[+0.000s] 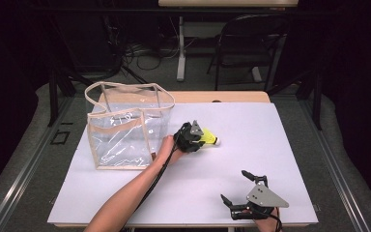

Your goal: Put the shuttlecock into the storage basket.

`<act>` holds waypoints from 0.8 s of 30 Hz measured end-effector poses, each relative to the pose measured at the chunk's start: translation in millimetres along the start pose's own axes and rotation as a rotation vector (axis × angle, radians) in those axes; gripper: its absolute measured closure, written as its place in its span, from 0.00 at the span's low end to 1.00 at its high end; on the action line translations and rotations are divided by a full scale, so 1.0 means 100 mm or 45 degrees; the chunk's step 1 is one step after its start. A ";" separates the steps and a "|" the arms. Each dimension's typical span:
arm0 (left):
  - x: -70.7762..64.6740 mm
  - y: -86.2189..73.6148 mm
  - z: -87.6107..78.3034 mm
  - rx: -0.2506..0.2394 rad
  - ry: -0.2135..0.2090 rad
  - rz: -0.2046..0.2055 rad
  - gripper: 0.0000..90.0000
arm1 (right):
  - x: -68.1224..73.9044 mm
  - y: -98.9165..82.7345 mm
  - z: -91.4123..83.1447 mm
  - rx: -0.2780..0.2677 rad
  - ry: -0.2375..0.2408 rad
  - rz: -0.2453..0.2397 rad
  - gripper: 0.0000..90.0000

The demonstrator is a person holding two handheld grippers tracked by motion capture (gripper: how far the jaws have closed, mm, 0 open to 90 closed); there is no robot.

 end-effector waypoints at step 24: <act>-0.05 0.10 -0.07 0.010 0.072 0.211 1.00 | 0.00 -0.01 0.00 0.009 0.001 -0.004 0.01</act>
Point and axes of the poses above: each handheld gripper's, and its own axes: z roughly forward along the jaws, y roughly out of its top, x roughly to its left, the point moved 9 cm from there along z, roughly forward along the jaws, and after that the axes turned 8 degrees about -y, right-handed, at the moved point
